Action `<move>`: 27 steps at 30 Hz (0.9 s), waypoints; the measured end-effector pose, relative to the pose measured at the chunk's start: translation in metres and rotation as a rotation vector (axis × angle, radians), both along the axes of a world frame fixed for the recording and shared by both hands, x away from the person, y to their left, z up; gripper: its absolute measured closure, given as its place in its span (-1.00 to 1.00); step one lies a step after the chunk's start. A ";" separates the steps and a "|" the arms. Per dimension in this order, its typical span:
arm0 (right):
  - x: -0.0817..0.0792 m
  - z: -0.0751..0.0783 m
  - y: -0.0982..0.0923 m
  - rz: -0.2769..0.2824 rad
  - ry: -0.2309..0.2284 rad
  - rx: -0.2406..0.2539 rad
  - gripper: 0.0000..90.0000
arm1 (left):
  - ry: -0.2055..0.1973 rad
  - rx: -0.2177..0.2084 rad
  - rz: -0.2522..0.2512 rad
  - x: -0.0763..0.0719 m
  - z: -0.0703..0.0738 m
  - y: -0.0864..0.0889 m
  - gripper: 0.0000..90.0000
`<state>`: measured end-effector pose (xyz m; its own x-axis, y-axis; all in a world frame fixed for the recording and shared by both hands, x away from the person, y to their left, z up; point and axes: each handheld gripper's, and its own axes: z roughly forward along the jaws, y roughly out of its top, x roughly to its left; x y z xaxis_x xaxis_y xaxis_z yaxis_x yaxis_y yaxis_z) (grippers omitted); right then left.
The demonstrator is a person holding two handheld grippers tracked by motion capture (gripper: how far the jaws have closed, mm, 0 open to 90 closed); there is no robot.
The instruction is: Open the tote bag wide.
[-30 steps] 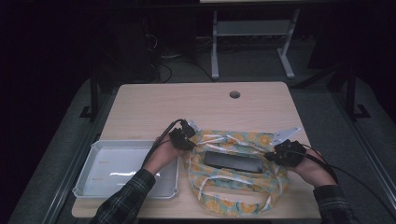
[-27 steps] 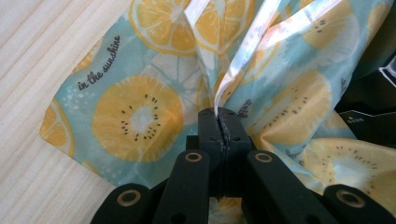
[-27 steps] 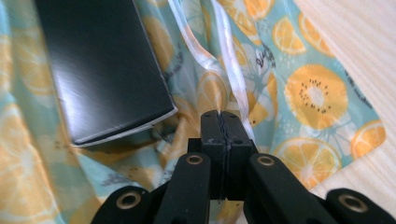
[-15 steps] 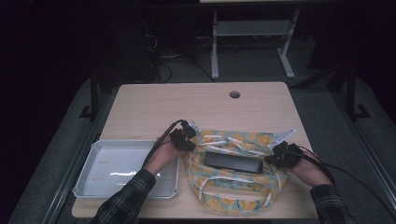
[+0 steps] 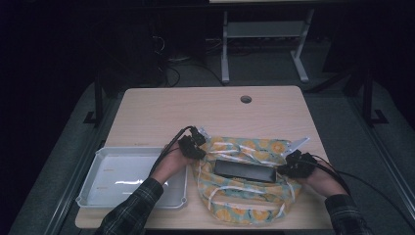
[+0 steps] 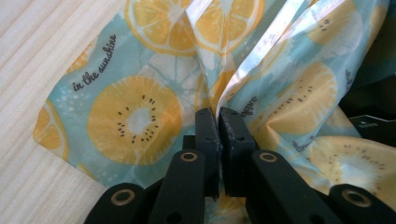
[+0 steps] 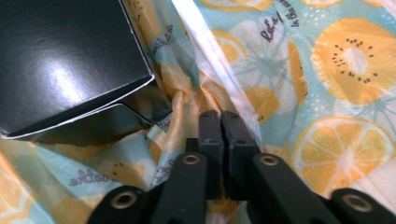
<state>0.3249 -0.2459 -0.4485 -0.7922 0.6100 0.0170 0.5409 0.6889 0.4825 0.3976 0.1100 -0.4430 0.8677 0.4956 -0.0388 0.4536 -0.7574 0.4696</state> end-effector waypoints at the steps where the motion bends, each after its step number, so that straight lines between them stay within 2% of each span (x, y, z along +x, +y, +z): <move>1: 0.000 0.002 -0.001 -0.009 -0.005 0.002 0.81 | 0.003 -0.010 0.002 0.000 0.002 0.001 0.84; 7: -0.004 0.019 -0.009 -0.051 -0.039 0.055 0.66 | -0.004 -0.082 0.007 0.000 0.017 0.010 0.56; 15: -0.013 0.046 -0.011 -0.044 -0.107 0.132 0.50 | -0.030 -0.180 -0.004 -0.005 0.042 0.014 0.27; 18: -0.016 0.056 -0.010 -0.039 -0.135 0.149 0.45 | -0.046 -0.221 0.005 -0.008 0.052 0.016 0.26; 19: -0.017 0.058 -0.010 -0.038 -0.140 0.151 0.45 | -0.052 -0.223 -0.006 -0.008 0.056 0.018 0.28; 22: -0.020 0.064 -0.012 -0.036 -0.167 0.158 0.45 | -0.049 -0.263 -0.016 -0.013 0.065 0.022 0.56; 25: -0.024 0.068 -0.015 -0.030 -0.180 0.154 0.79 | -0.048 -0.271 -0.041 -0.020 0.072 0.023 0.87; 27: -0.026 0.068 -0.017 -0.017 -0.180 0.149 0.93 | -0.033 -0.277 -0.068 -0.028 0.075 0.023 0.99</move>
